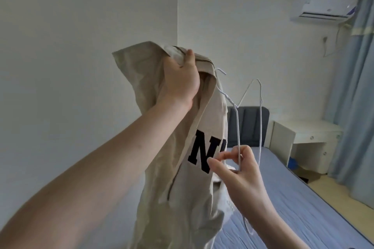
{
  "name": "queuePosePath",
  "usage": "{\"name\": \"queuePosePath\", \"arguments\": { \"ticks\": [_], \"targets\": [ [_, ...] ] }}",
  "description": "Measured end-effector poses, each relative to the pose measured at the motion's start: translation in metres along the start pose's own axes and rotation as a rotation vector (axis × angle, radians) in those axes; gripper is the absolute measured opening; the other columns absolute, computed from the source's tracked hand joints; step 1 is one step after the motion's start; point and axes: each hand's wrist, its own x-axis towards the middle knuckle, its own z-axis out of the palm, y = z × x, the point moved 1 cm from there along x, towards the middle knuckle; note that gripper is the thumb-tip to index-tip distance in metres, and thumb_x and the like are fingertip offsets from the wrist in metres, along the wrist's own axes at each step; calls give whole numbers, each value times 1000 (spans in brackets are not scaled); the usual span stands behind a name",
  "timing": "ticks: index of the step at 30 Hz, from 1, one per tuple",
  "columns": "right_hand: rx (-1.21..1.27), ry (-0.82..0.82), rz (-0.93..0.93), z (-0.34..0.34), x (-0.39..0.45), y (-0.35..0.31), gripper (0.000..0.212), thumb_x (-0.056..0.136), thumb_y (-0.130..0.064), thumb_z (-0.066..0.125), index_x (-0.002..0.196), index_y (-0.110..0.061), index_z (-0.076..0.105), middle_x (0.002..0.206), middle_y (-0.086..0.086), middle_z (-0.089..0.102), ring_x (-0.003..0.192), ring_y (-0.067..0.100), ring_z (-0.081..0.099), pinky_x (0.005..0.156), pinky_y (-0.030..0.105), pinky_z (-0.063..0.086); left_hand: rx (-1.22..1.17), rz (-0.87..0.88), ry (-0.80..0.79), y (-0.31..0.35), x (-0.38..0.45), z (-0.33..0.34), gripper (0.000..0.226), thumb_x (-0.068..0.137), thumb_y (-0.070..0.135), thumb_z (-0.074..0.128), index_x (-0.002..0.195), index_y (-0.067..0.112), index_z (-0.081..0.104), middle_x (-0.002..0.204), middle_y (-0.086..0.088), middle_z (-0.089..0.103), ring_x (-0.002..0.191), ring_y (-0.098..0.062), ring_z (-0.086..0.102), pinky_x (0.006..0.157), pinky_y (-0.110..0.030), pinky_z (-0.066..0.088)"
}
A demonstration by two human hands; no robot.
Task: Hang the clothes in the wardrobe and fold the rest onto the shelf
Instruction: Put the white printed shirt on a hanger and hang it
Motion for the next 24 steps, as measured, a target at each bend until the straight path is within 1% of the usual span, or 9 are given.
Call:
{"name": "queuePosePath", "arguments": {
  "ticks": [2,5,7,10,15,18,20,22,24],
  "targets": [
    [-84,-25,45,21,-6,-6,49,56,-64,84,88,-49,49,107,-30,62,80,5,66,73,23,54,12,55,3,6,-6,-10,8,102,18,58,97,14,53,87,3,63,75,-1,62,76,-19,50],
    [-171,-13,92,50,-10,-5,66,49,-72,85,95,-51,42,109,-34,55,94,-4,62,76,29,56,50,126,-16,14,-18,-25,7,102,14,57,102,7,56,91,1,63,76,1,62,77,-17,51],
    [-170,6,103,64,-9,3,62,55,-65,85,94,-45,42,102,-29,58,86,-7,62,66,23,56,94,154,-11,16,-23,-37,14,101,14,57,106,0,58,92,-2,64,80,-4,63,81,-20,52],
    [-187,28,88,72,-4,22,33,76,-38,71,82,-25,41,78,-14,62,60,-1,54,46,14,43,154,161,28,17,-25,-63,10,100,14,59,99,6,55,88,1,63,76,-1,62,80,-22,51],
    [-130,11,127,43,4,35,32,91,-22,63,73,-23,37,54,-16,35,48,4,32,44,16,31,244,84,177,11,-14,-128,25,98,20,63,111,1,55,110,-12,65,105,-22,65,99,-37,52],
    [-99,27,79,22,14,27,34,94,-19,64,75,-22,36,57,-16,33,52,6,29,51,21,31,329,101,173,2,-11,-171,23,96,19,64,102,-3,61,97,-7,67,90,-15,65,88,-35,53],
    [-91,5,12,19,19,19,34,95,-17,64,76,-21,36,64,-8,33,59,10,29,57,29,29,378,77,172,-5,-11,-195,16,95,19,66,88,4,66,89,-3,69,83,-13,66,81,-32,53],
    [-85,-9,-50,22,21,11,34,95,-15,63,77,-20,35,70,-1,32,62,13,29,60,31,29,361,-19,163,-14,-12,-214,14,95,18,68,84,10,68,89,-7,72,86,-22,72,81,-37,58],
    [-65,5,-85,23,23,7,33,94,-15,63,77,-20,35,70,0,32,63,13,29,61,31,30,314,-136,111,-20,-17,-233,13,96,17,69,86,8,70,86,-11,74,80,-28,75,70,-41,63]
  ]
}}
